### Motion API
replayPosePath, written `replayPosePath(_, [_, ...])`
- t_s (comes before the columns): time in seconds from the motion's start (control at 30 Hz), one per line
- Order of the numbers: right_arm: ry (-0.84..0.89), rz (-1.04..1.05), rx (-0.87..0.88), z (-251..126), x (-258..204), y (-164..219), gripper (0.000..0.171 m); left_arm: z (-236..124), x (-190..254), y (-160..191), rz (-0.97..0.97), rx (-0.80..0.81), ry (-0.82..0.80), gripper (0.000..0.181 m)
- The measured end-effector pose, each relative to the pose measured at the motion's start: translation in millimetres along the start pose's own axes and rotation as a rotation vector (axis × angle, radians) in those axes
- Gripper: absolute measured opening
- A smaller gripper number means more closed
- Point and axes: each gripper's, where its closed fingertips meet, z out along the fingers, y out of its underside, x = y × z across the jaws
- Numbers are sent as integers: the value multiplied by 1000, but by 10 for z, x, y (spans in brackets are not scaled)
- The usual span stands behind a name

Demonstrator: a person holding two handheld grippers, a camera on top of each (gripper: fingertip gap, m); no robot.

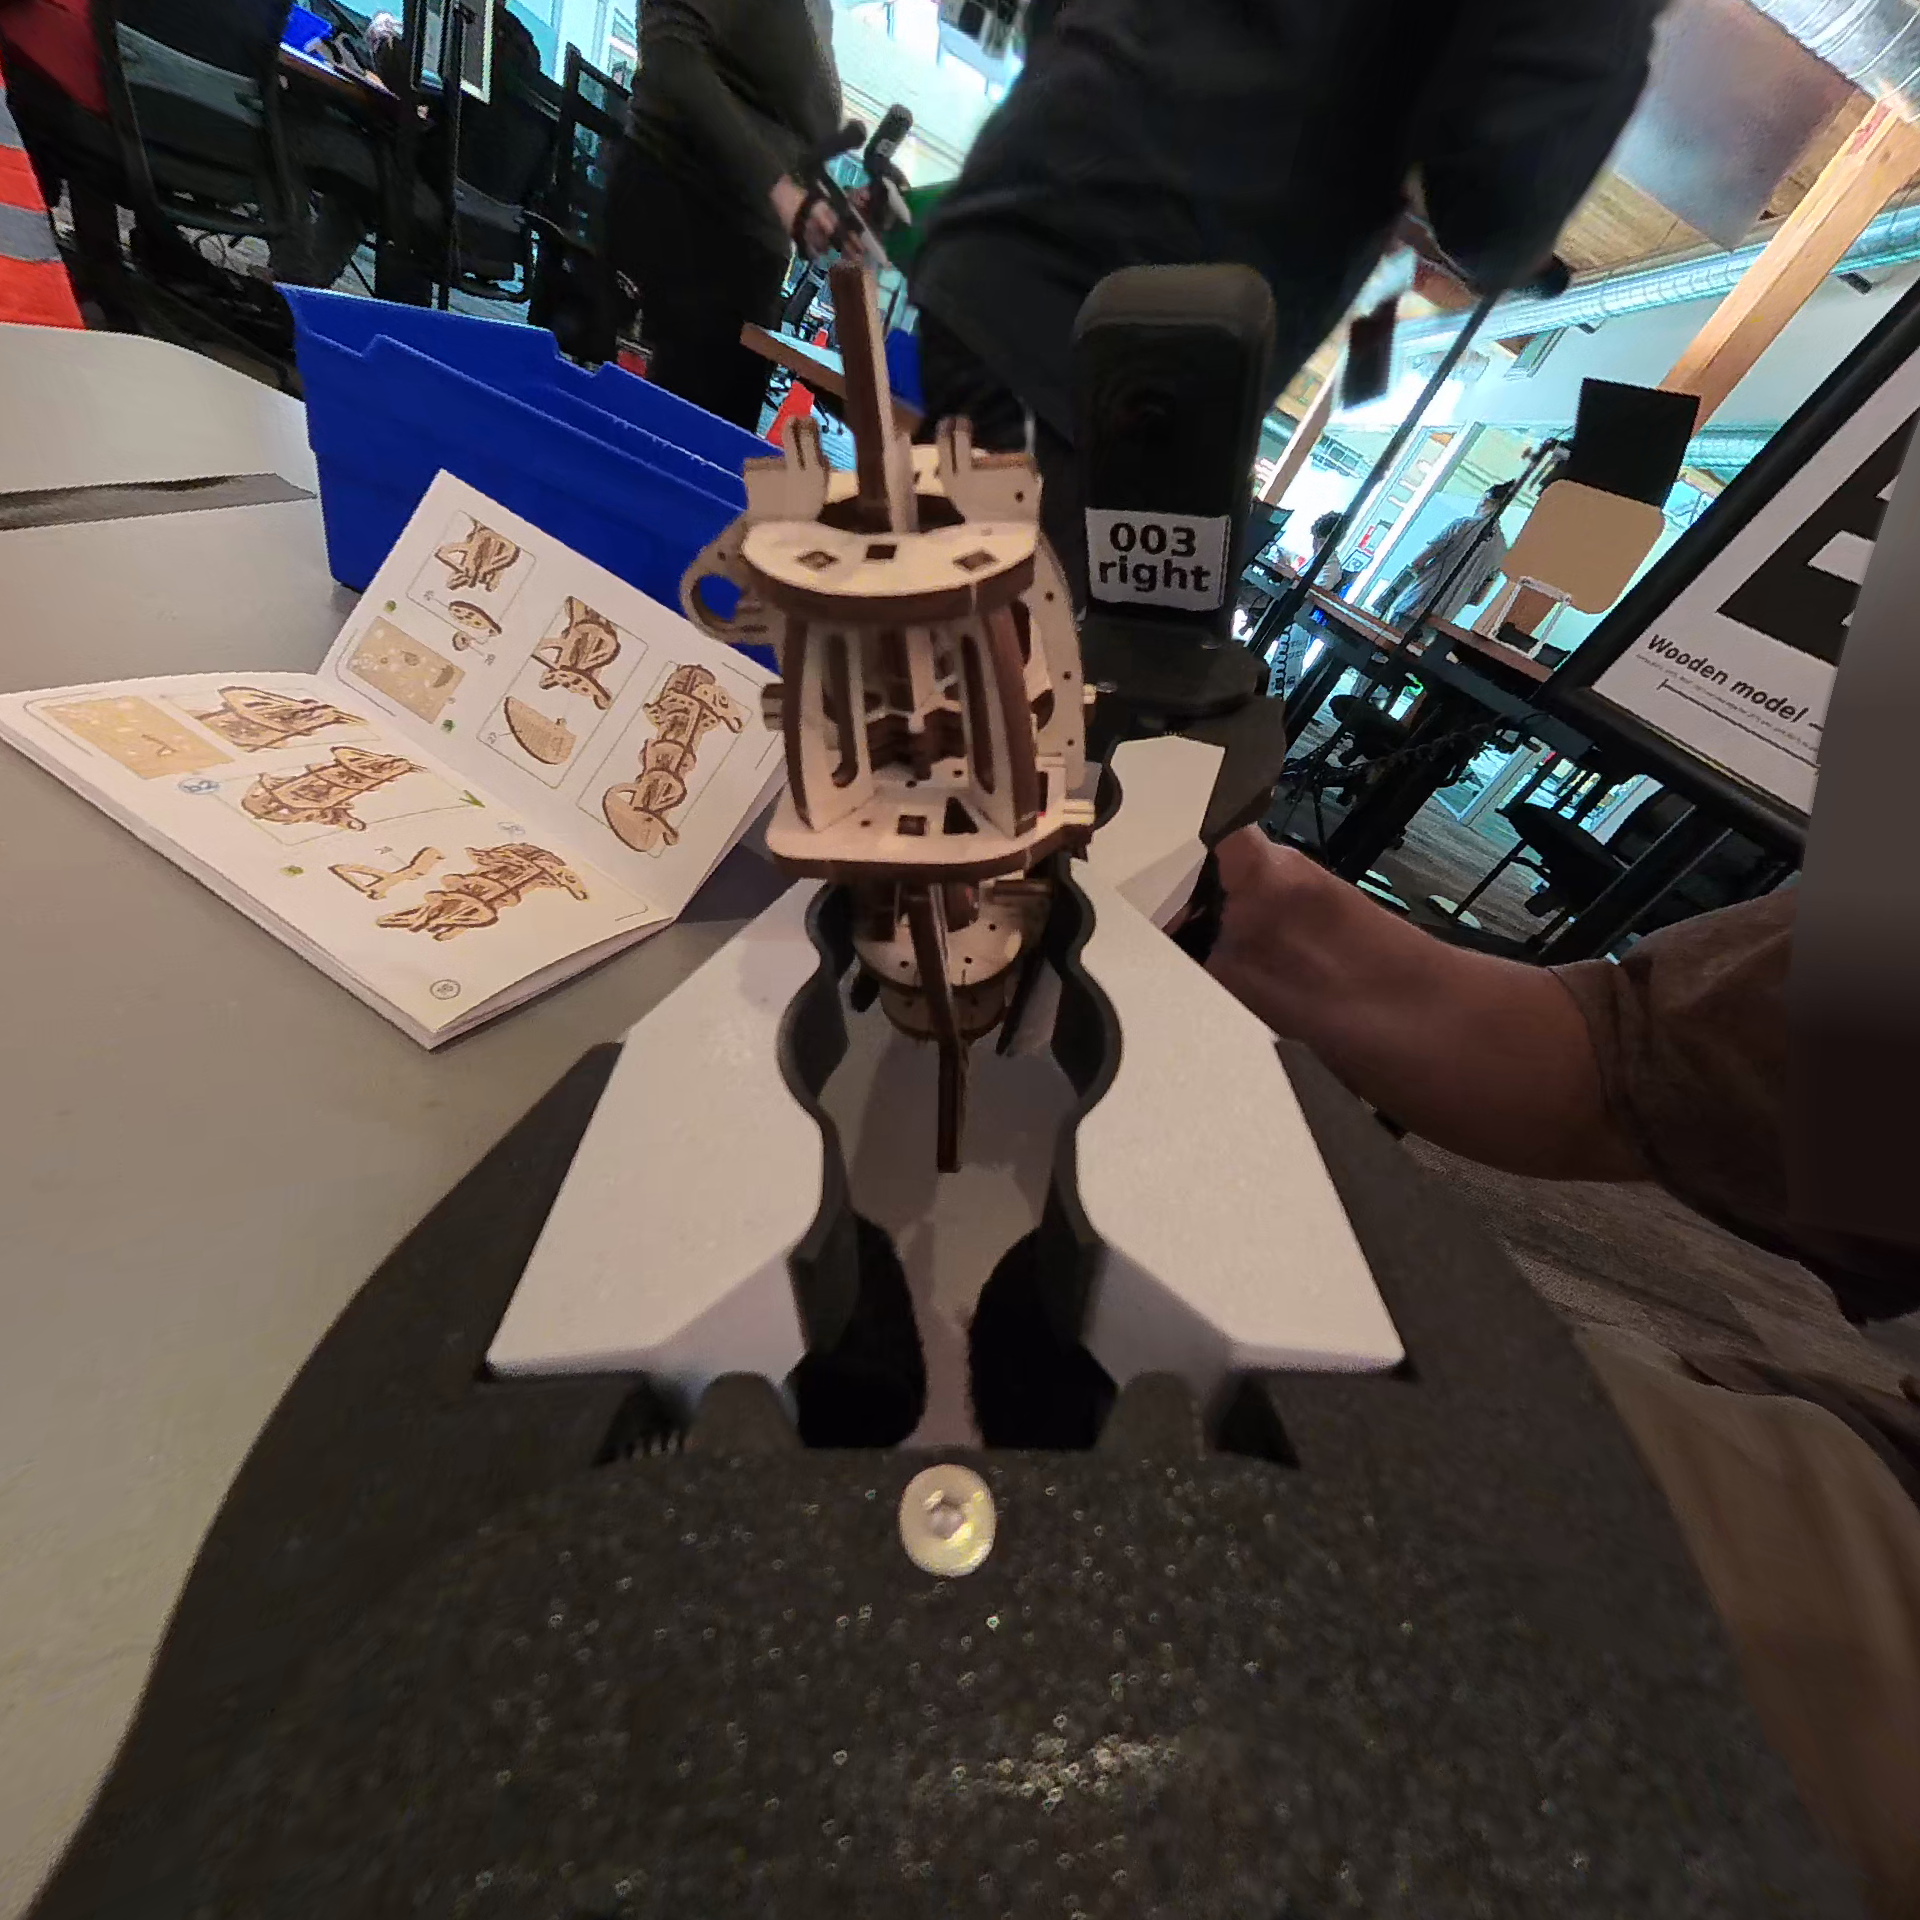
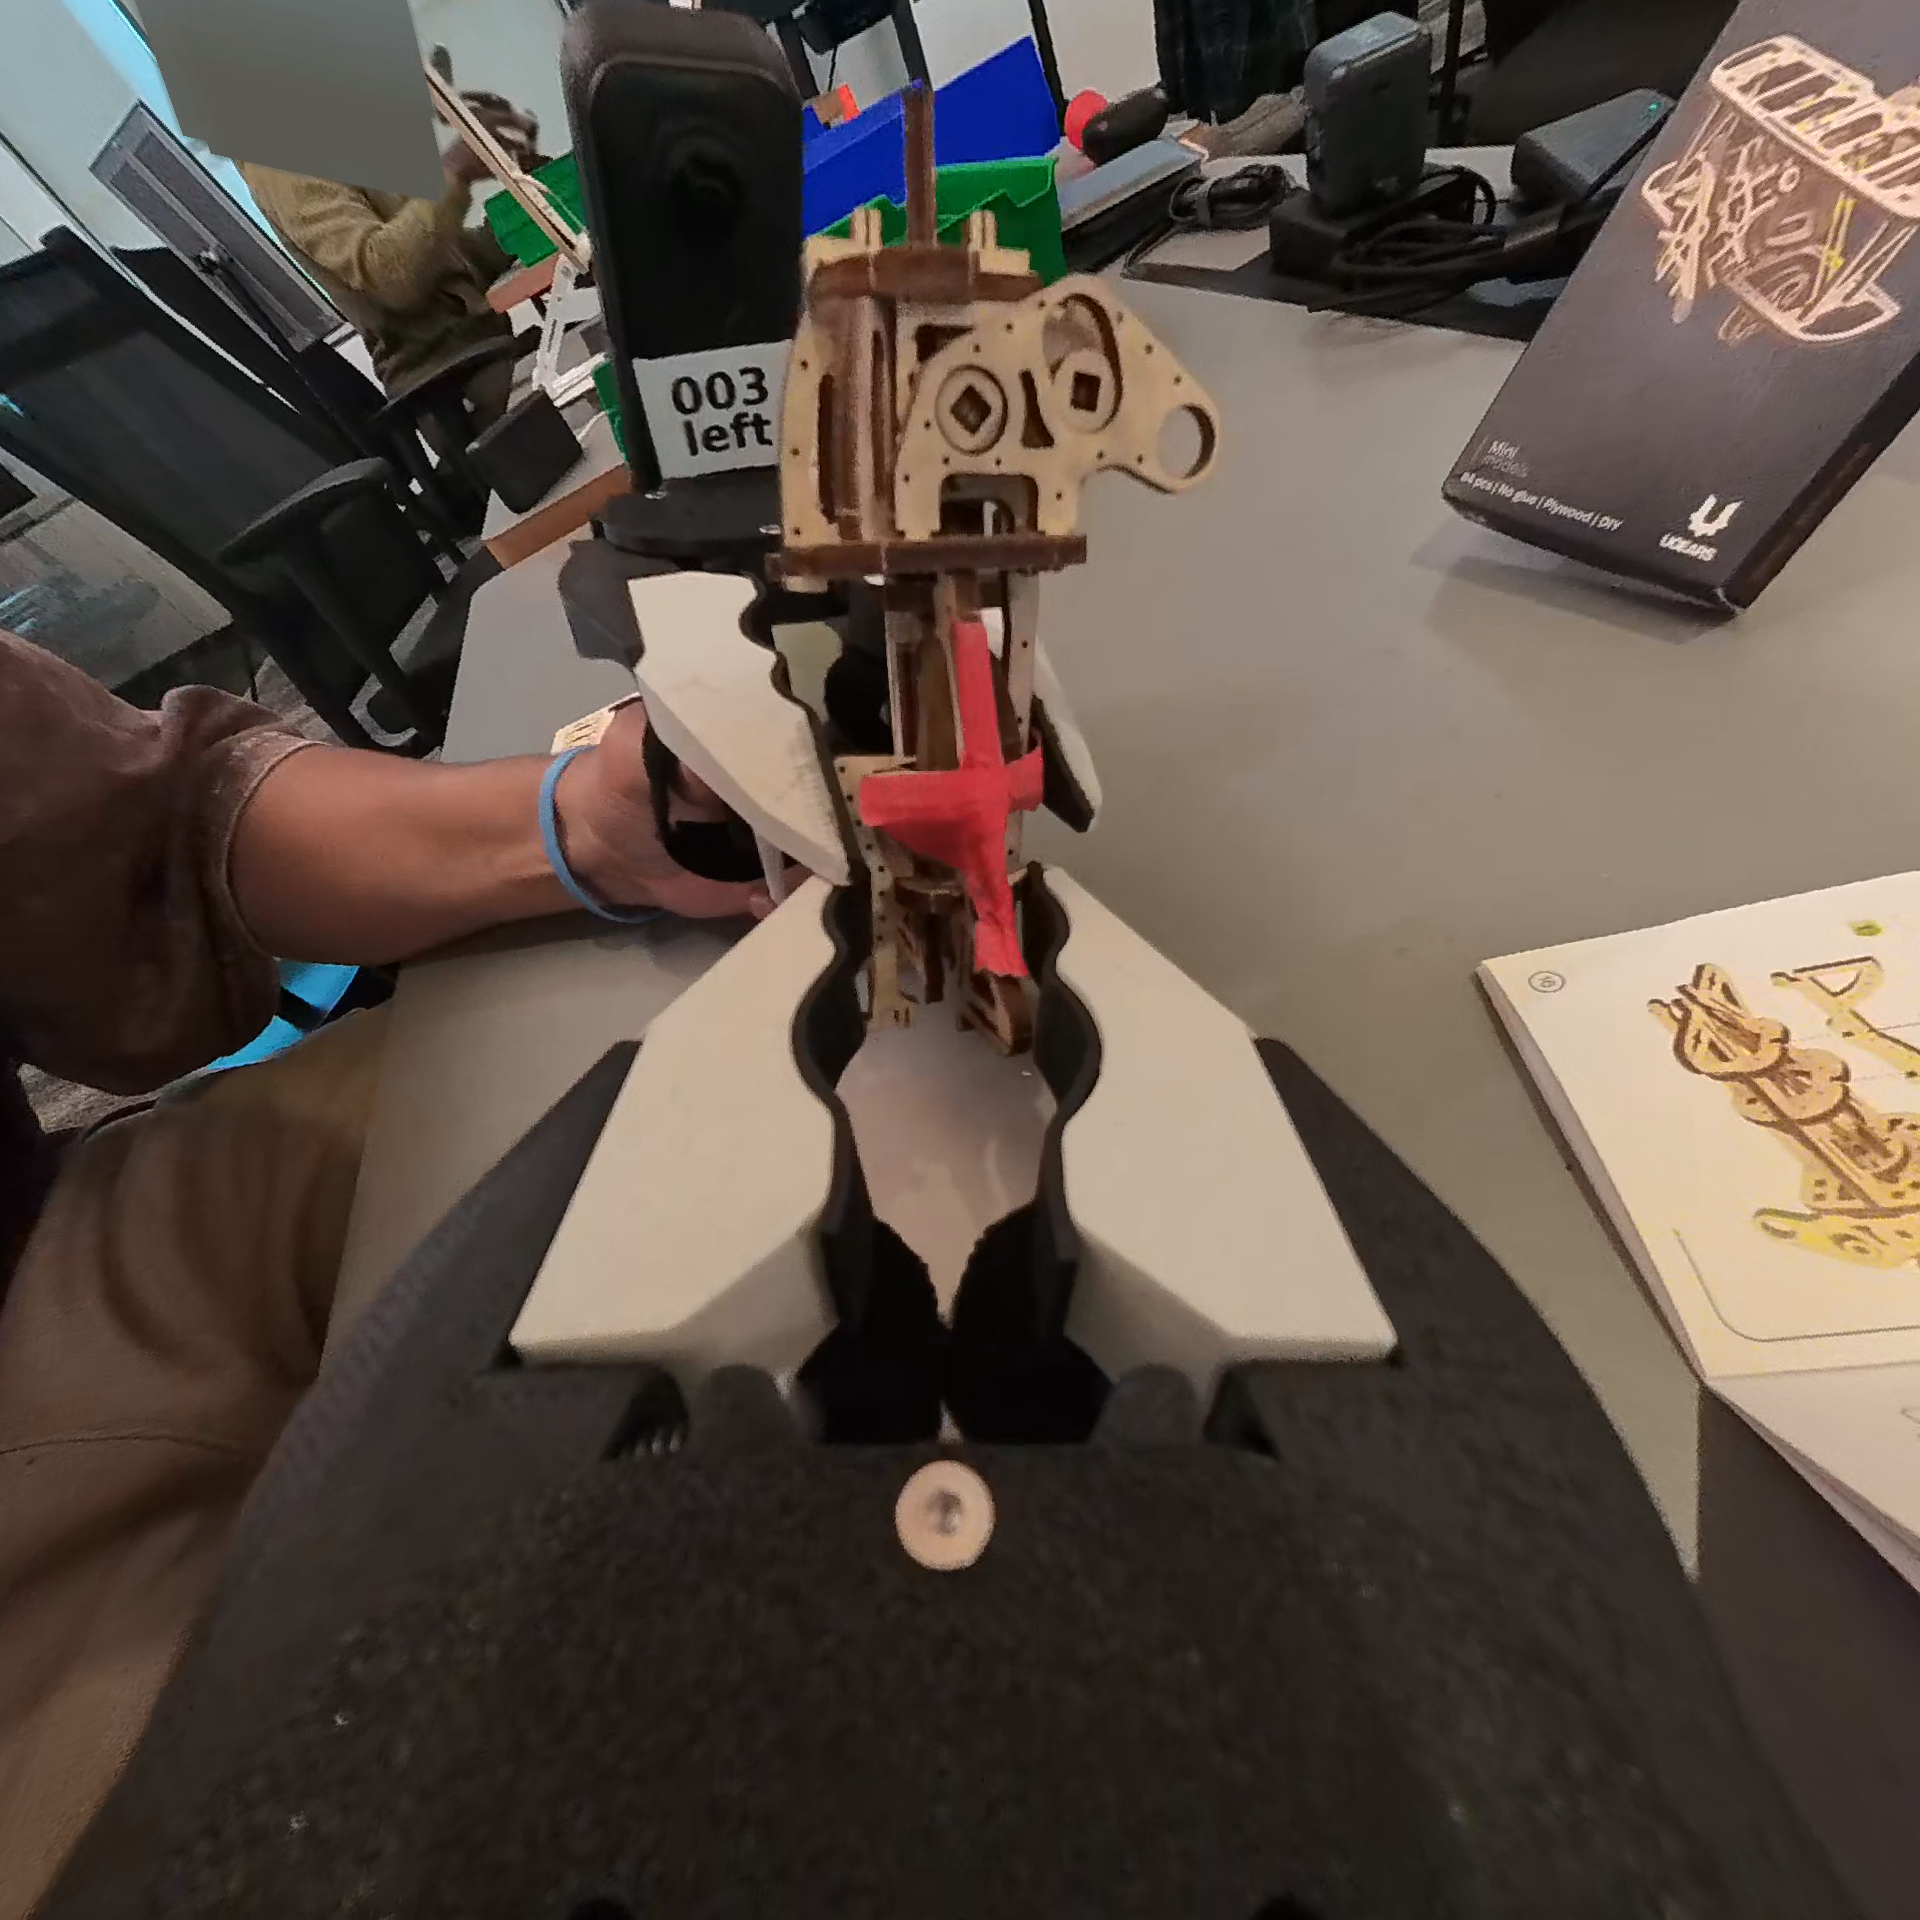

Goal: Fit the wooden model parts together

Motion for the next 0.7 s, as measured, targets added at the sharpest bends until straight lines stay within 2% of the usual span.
replayPosePath(0.7, [9,2,-40,12,15,45,27,-4,-30,30,4,-20,-1,35])
